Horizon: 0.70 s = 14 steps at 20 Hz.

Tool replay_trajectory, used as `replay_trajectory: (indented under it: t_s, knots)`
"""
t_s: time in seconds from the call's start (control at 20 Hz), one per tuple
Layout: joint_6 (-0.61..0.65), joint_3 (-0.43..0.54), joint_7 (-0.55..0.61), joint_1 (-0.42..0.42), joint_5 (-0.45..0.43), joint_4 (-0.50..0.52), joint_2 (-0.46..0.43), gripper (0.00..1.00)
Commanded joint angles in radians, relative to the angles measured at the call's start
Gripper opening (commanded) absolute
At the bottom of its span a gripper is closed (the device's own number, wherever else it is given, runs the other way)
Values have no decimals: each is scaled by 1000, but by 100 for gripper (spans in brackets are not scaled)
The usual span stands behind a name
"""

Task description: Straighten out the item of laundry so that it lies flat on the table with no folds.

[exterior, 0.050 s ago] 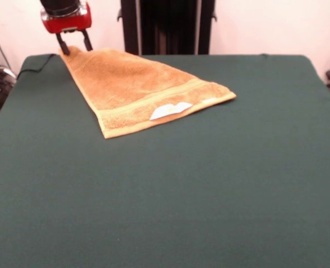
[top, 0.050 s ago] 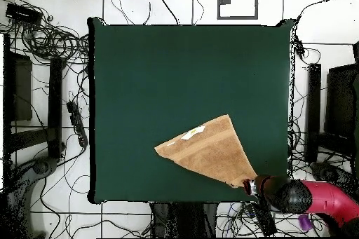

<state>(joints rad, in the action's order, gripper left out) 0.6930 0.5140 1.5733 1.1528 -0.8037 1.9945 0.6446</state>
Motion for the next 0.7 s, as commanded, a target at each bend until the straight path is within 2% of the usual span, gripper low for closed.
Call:
replay_trajectory:
  t_s: [0.05,0.25,0.7]
  knots:
    - [-51,106,-137,-63,-31,38,-18,100]
    - [-68,92,-79,-90,-26,43,-26,100]
    - [4,119,-45,-121,84,93,92,100]
